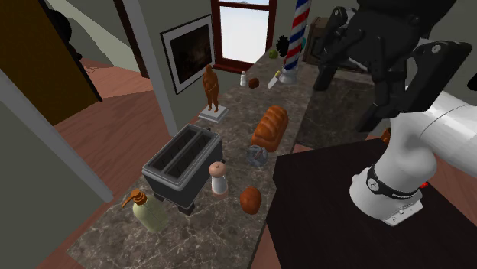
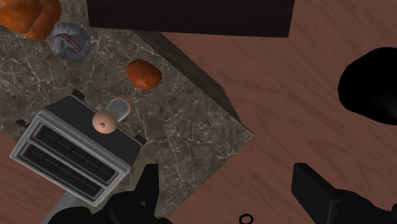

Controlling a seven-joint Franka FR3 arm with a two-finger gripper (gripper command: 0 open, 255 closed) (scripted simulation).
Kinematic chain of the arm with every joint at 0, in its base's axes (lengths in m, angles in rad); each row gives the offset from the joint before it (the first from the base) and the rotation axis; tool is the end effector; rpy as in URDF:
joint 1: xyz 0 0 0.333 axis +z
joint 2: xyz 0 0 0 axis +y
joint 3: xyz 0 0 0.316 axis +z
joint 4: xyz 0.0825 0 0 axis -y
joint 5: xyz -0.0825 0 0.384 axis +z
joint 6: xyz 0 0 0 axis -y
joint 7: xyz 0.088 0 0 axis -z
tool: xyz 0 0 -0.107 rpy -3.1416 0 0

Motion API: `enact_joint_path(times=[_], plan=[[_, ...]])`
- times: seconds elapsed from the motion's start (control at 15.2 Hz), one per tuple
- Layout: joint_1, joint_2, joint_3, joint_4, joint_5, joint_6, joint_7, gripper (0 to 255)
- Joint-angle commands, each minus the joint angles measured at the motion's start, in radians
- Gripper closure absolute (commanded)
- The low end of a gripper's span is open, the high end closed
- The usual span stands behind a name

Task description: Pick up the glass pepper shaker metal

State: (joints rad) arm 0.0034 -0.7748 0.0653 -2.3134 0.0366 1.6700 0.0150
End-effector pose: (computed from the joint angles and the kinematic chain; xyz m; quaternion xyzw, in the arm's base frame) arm 0.3194 0.0325 0.6161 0.9977 0.0184 0.0652 0.0024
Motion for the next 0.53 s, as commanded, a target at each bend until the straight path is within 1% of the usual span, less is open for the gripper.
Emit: enact_joint_path(times=[0.0, 0.46], plan=[[0.0, 0.0, 0.0, 0.0, 0.0, 0.0, 0.0, 0], [-0.032, 0.093, -0.056, -0.129, -0.051, 0.203, -0.073, 0]])
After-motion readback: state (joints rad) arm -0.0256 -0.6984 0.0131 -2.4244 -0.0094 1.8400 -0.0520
